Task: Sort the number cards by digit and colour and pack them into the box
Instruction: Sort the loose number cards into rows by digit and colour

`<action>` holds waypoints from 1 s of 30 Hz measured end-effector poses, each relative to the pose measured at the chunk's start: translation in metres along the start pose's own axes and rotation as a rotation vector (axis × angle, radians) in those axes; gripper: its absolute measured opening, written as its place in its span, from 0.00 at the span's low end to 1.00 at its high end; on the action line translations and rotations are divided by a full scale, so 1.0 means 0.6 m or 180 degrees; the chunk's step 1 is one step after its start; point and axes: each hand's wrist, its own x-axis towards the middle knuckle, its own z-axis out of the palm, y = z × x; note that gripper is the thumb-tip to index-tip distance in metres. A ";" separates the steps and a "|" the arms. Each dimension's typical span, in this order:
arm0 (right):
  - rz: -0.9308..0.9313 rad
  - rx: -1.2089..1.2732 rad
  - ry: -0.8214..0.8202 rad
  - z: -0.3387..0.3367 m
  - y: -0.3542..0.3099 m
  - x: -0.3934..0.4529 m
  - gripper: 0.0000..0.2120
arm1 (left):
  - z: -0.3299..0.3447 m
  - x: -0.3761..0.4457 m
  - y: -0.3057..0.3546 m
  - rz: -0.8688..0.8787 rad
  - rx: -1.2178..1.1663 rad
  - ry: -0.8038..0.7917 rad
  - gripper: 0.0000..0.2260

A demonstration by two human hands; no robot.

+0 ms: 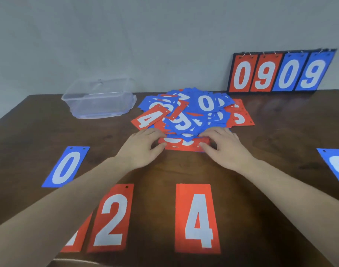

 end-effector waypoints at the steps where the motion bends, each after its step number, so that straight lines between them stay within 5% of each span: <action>1: 0.0054 -0.0010 0.0036 -0.003 0.007 0.009 0.17 | 0.002 0.016 -0.005 0.0047 -0.0055 0.0030 0.16; 15: 0.0186 0.0068 0.0191 -0.026 0.089 0.197 0.19 | 0.046 0.217 -0.037 -0.0477 -0.0256 0.0163 0.25; 21: 0.0217 -0.0433 -0.0462 -0.012 0.106 0.252 0.25 | 0.040 0.195 -0.095 -0.0886 -0.0514 0.0073 0.28; 26: 0.0079 -0.0505 -0.0159 -0.018 0.134 0.266 0.20 | 0.031 0.171 -0.138 -0.0997 -0.0487 -0.0074 0.38; 30: 0.0376 -0.0214 -0.0258 -0.018 0.141 0.281 0.37 | 0.030 0.171 -0.146 -0.1050 -0.0341 -0.0074 0.38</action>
